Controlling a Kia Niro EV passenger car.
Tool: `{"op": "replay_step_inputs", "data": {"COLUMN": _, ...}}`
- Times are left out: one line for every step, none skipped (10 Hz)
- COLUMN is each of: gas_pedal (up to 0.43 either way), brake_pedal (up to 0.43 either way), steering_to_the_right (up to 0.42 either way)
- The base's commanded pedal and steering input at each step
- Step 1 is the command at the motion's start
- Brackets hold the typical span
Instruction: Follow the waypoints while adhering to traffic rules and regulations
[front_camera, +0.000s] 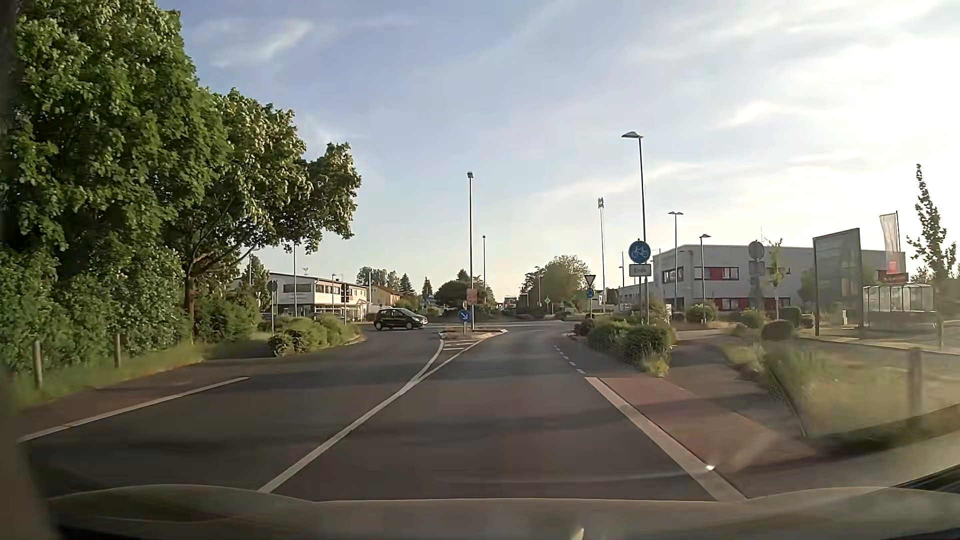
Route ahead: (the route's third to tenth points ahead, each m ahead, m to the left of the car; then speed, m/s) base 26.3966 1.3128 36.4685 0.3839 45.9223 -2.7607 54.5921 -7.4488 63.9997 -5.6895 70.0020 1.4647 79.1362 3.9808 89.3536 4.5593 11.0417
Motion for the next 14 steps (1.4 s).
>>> {"op": "replay_step_inputs", "data": {"gas_pedal": 0.000, "brake_pedal": 0.177, "steering_to_the_right": 0.002}}
{"op": "replay_step_inputs", "data": {"gas_pedal": 0.000, "brake_pedal": 0.183, "steering_to_the_right": 0.003}}
{"op": "replay_step_inputs", "data": {"gas_pedal": 0.000, "brake_pedal": 0.189, "steering_to_the_right": 0.003}}
{"op": "replay_step_inputs", "data": {"gas_pedal": 0.000, "brake_pedal": 0.189, "steering_to_the_right": 0.003}}
{"op": "replay_step_inputs", "data": {"gas_pedal": 0.000, "brake_pedal": 0.201, "steering_to_the_right": 0.003}}
{"op": "replay_step_inputs", "data": {"gas_pedal": 0.000, "brake_pedal": 0.207, "steering_to_the_right": 0.003}}
{"op": "replay_step_inputs", "data": {"gas_pedal": 0.000, "brake_pedal": 0.207, "steering_to_the_right": 0.004}}
{"op": "replay_step_inputs", "data": {"gas_pedal": 0.000, "brake_pedal": 0.213, "steering_to_the_right": 0.004}}
{"op": "replay_step_inputs", "data": {"gas_pedal": 0.000, "brake_pedal": 0.213, "steering_to_the_right": 0.005}}
{"op": "replay_step_inputs", "data": {"gas_pedal": 0.000, "brake_pedal": 0.220, "steering_to_the_right": 0.005}}
{"op": "replay_step_inputs", "data": {"gas_pedal": 0.000, "brake_pedal": 0.220, "steering_to_the_right": 0.005}}
{"op": "replay_step_inputs", "data": {"gas_pedal": 0.000, "brake_pedal": 0.226, "steering_to_the_right": 0.006}}
{"op": "replay_step_inputs", "data": {"gas_pedal": 0.000, "brake_pedal": 0.232, "steering_to_the_right": 0.006}}
{"op": "replay_step_inputs", "data": {"gas_pedal": 0.000, "brake_pedal": 0.238, "steering_to_the_right": 0.006}}
